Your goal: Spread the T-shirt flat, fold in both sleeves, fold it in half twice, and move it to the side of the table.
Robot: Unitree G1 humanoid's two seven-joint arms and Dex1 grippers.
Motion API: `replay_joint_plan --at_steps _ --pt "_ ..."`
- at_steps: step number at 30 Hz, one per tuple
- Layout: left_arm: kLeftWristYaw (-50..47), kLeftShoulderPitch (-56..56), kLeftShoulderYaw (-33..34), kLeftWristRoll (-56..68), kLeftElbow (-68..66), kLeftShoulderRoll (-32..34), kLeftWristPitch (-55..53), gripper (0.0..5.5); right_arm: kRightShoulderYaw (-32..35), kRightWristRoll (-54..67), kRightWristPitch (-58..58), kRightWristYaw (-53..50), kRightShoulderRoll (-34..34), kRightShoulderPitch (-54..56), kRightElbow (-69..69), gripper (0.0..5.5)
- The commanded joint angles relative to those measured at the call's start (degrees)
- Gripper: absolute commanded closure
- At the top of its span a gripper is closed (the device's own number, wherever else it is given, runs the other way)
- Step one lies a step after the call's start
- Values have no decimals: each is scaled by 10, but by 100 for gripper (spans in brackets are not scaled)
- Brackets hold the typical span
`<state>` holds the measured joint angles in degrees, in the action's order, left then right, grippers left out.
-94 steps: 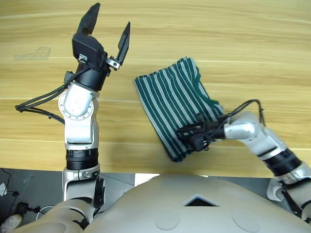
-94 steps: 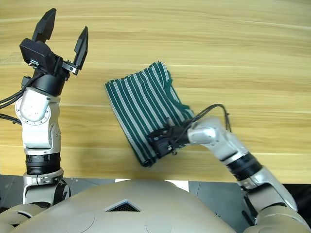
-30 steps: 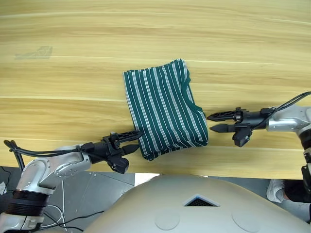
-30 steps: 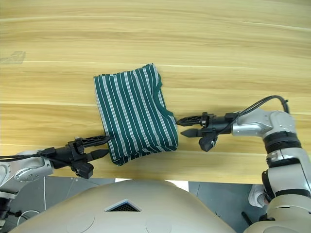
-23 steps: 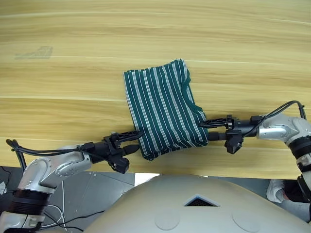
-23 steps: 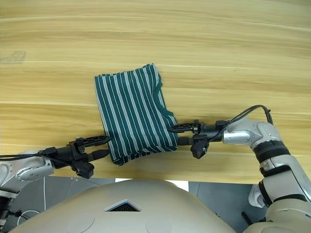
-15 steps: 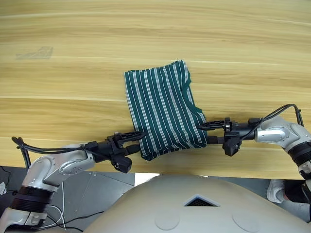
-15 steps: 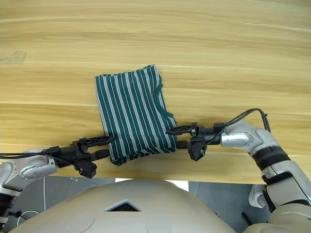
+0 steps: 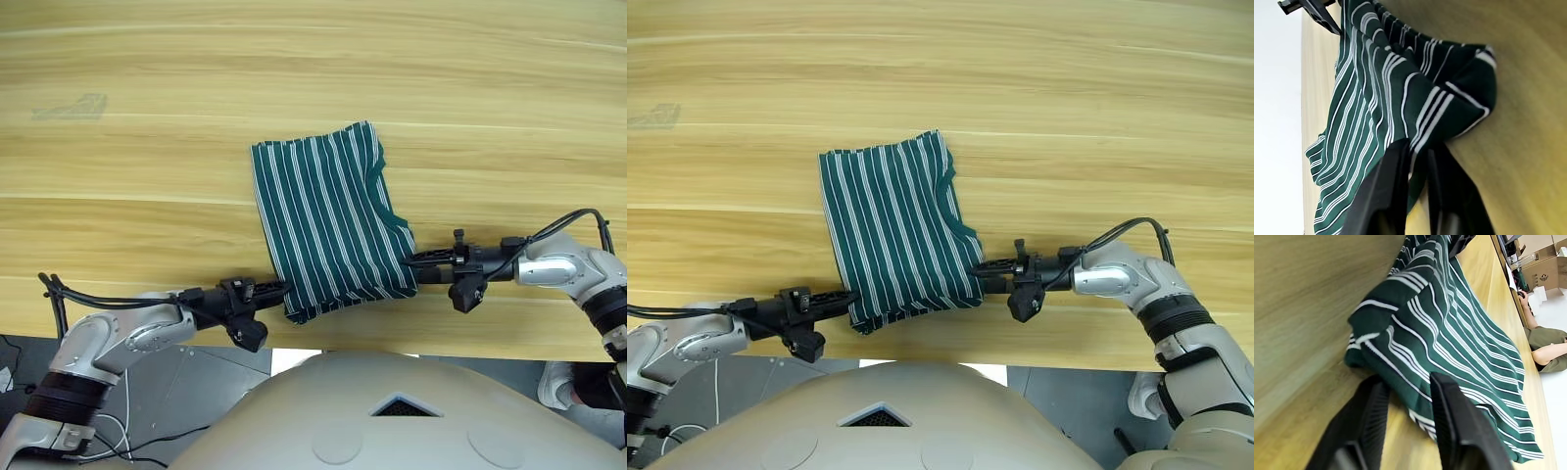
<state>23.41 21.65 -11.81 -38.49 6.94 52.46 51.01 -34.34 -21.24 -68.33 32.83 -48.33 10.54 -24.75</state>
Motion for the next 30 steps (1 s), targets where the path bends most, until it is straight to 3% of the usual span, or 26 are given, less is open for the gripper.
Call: replay_joint_plan --at_steps 1,4,12,15,18,24,27,30 --pt "3 -2 -7 -23 -13 2 -15 548 3 1 11 17 -6 -5 -6 479" --pt "1 -4 -9 -24 -13 2 -17 550 4 2 11 20 -7 -11 -9 545" --pt "11 -4 -12 -5 -12 1 -32 550 -2 56 40 44 -8 -29 8 548" --pt "70 20 -19 101 22 9 -95 550 -7 201 143 102 -17 -55 79 548" --pt "185 72 -7 272 113 61 -244 550 4 358 340 198 -55 -81 194 548" --pt "308 125 121 500 224 141 -415 550 59 471 536 277 -85 -105 309 548" --pt "351 147 203 607 253 137 -463 550 92 497 597 294 -87 -123 347 548" --pt "383 167 243 670 260 117 -492 550 123 522 647 312 -95 -144 388 548"
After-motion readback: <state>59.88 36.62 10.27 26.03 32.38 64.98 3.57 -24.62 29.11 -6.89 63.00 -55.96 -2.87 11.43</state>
